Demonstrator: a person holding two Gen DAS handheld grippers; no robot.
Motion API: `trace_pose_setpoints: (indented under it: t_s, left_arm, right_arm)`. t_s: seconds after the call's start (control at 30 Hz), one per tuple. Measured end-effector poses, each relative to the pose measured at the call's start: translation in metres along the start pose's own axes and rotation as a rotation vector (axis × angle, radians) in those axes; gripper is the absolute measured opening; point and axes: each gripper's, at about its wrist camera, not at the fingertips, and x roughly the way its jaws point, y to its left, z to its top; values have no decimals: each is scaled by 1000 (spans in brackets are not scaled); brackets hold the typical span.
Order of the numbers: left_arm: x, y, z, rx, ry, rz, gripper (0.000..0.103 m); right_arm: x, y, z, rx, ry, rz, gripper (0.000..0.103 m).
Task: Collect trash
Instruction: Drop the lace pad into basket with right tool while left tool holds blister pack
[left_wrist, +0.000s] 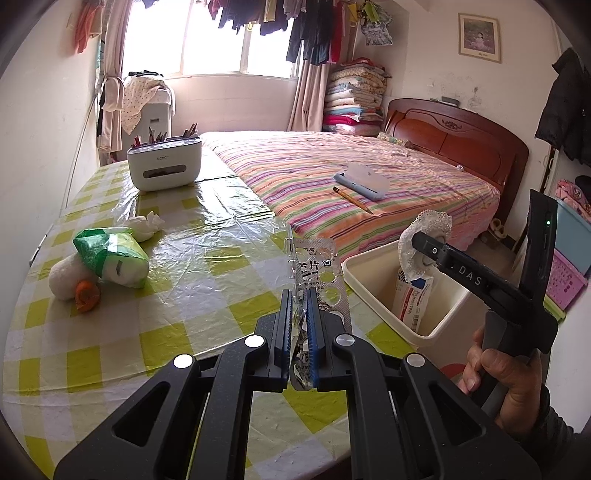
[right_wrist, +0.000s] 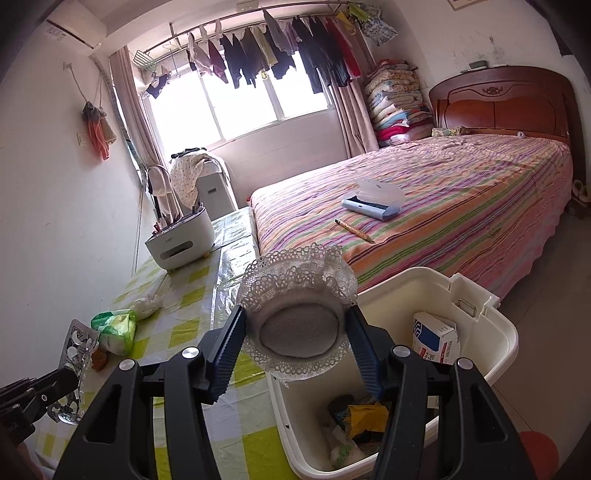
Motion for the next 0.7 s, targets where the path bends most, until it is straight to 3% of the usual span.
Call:
trace_pose_setpoints:
  t_s: [0.5, 0.7]
  left_arm:
    - [9, -17, 8, 0, 17, -36, 8]
    - [9, -27, 13, 23, 14, -41, 8]
  right_arm:
    - [-5, -15, 2, 62, -8, -15, 56]
    - [-6, -22, 3, 96, -21, -21, 68]
